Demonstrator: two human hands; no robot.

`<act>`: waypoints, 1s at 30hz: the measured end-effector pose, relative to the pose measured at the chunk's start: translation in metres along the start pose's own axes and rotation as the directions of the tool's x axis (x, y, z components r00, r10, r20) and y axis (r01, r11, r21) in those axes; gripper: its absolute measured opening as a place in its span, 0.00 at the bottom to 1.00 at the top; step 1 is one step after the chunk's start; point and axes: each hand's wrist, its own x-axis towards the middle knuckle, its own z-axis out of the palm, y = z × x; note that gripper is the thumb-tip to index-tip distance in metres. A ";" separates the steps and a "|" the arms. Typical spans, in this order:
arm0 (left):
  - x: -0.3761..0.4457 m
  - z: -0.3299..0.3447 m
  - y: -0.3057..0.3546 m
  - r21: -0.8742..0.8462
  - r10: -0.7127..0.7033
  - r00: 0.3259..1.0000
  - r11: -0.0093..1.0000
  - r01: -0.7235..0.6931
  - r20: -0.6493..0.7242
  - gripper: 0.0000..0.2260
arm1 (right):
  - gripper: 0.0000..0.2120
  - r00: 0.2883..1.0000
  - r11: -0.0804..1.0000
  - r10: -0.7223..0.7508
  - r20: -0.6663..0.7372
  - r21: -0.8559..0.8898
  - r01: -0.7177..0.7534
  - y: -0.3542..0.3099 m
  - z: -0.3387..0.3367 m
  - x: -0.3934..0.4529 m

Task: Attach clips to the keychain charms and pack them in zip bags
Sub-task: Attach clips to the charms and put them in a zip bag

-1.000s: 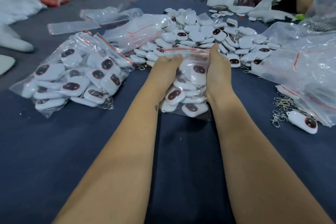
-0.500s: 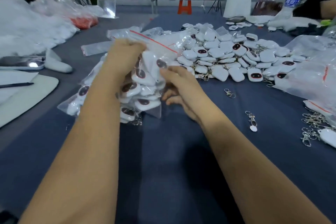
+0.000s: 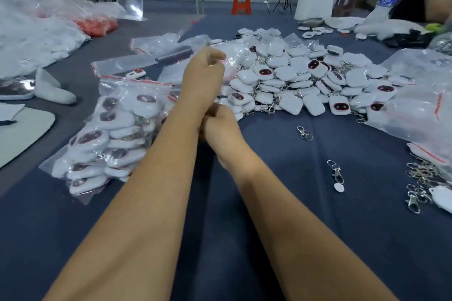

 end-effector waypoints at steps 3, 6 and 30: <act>0.001 0.009 -0.028 0.011 -0.082 0.996 0.997 0.082 -0.016 0.20 | 0.15 0.951 1.000 0.011 -0.308 -0.002 -0.012 0.003 -0.030 0.016; 0.000 0.013 -0.050 0.201 -0.121 0.992 0.973 0.113 0.027 0.26 | 0.15 0.927 1.000 0.028 -0.375 0.007 -0.028 0.003 -0.048 0.024; -0.066 0.039 -0.011 -0.044 0.060 0.994 0.997 -0.056 0.091 0.12 | 0.16 0.965 0.954 -0.065 -0.255 0.267 0.135 0.004 -0.081 0.004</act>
